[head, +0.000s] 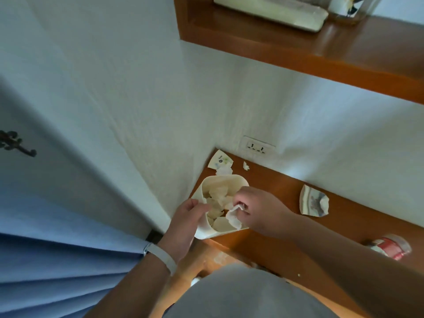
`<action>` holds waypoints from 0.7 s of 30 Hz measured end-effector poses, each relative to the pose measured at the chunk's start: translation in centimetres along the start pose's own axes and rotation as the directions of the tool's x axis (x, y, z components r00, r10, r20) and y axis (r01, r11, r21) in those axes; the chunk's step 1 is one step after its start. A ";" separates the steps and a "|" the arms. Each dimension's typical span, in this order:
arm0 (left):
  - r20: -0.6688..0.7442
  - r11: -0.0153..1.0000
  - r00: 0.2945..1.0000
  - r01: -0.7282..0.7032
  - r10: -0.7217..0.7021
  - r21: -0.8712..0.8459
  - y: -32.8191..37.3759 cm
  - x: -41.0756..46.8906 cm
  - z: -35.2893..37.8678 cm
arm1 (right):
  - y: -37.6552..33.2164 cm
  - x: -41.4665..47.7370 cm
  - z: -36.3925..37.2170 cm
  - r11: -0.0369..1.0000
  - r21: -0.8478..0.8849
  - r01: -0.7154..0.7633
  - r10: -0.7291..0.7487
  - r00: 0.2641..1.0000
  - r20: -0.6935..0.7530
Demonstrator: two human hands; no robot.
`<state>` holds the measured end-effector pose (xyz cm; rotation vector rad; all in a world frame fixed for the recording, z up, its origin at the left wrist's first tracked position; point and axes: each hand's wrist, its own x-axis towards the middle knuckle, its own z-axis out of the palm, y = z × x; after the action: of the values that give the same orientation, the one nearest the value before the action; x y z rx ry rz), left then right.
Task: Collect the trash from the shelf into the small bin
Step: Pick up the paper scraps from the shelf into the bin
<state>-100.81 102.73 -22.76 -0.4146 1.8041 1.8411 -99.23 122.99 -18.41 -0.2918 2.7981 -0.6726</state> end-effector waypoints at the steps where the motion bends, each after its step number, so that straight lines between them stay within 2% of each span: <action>1: 0.007 1.000 1.000 -0.013 0.013 -0.001 0.1 -0.1 -0.3 | -0.2 0.5 0.6 0.999 0.013 -0.031 0.031 1.000 0.000; 4: 0.012 1.000 1.000 -0.019 0.019 0.017 0.0 -0.4 -1.1 | -0.9 1.5 1.8 0.991 0.088 -0.104 0.108 0.993 -0.039; 8: -0.001 1.000 1.000 -0.017 0.017 -0.023 -0.4 -0.6 -2.1 | -1.6 1.4 2.0 0.975 0.211 -0.072 0.093 0.992 -0.089; 13: -0.025 0.995 0.999 0.022 -0.024 -0.094 -1.3 -0.2 -1.8 | 1.4 1.4 1.5 0.975 0.198 -0.097 0.135 0.972 -0.192; 14: -0.042 0.995 0.999 0.025 -0.029 -0.098 -1.4 -0.1 -1.6 | 2.5 1.8 1.5 0.984 0.145 -0.105 0.135 0.968 -0.211; 16: -0.085 0.995 0.996 0.031 -0.039 -0.098 -1.7 0.0 -1.2 | 5.1 3.0 1.6 0.989 -0.070 -0.133 0.116 0.972 -0.202; 18: -0.133 0.995 0.990 0.038 -0.050 -0.088 -1.7 0.0 -0.9 | 8.0 4.5 2.1 0.950 -0.250 -0.187 0.165 0.981 -0.106; 21: -0.161 0.995 0.986 0.034 -0.048 -0.091 -1.6 -0.1 -1.2 | 11.5 7.7 3.1 0.908 -0.347 -0.235 0.261 0.965 0.029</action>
<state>-100.02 101.53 -24.08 -0.6480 1.8098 1.9106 -107.17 129.85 -27.99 -0.0167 2.7998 -0.1123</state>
